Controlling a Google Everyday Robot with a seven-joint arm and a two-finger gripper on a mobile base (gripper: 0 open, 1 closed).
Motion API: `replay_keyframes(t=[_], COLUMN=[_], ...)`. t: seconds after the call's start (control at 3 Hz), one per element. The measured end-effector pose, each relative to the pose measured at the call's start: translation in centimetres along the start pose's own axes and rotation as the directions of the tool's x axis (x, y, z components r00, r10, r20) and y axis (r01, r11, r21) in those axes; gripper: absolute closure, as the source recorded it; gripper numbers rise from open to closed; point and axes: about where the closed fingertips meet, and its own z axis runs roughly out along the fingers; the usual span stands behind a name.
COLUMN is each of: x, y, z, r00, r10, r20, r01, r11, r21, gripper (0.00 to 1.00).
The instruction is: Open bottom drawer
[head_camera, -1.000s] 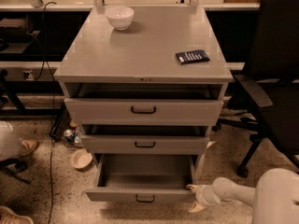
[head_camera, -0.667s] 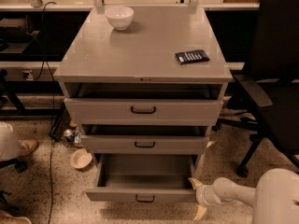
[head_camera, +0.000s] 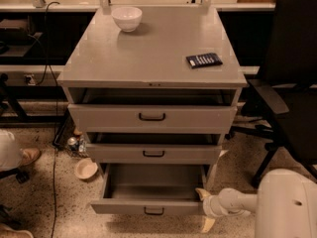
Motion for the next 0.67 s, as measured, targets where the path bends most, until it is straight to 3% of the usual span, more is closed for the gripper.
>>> replay_keyframes(t=[0.33,0.67], x=[-1.7,-2.8], y=[0.3,0.9], z=[0.8,0.9], r00=[0.998,0.997], r10=[-0.043,-0.065], r20=[-0.037,-0.041], r01=[0.043,0.065], r11=[0.9990,0.9978], r21=[-0.008,-0.015], gripper=[0.00,0.14])
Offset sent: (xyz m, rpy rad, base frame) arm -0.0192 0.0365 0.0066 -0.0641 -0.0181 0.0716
